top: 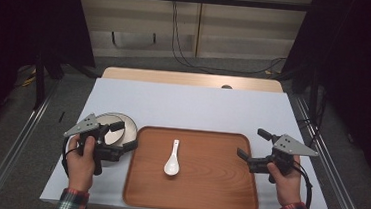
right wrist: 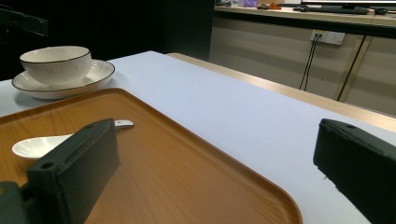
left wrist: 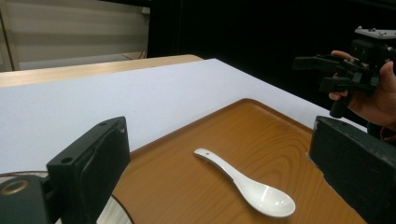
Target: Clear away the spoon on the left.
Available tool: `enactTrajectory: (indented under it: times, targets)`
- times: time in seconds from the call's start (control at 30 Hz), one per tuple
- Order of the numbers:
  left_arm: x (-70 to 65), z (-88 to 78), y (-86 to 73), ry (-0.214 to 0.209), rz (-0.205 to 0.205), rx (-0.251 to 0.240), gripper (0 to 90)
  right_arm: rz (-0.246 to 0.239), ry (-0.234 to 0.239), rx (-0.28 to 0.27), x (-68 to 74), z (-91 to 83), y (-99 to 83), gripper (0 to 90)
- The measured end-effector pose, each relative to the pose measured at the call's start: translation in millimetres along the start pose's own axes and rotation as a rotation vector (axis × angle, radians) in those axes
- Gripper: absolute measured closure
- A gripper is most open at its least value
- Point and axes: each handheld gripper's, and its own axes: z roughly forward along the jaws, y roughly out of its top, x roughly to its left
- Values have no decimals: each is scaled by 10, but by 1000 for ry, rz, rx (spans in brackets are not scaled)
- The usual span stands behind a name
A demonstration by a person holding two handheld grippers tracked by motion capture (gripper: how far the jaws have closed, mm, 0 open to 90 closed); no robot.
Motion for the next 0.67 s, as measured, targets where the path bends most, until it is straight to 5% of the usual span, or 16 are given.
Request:
enactTrajectory:
  times: [0.67]
  targets:
    - [51, -117, -24, -11, 18, 2, 52, -3, -6, 31, -1, 22, -23, 0]
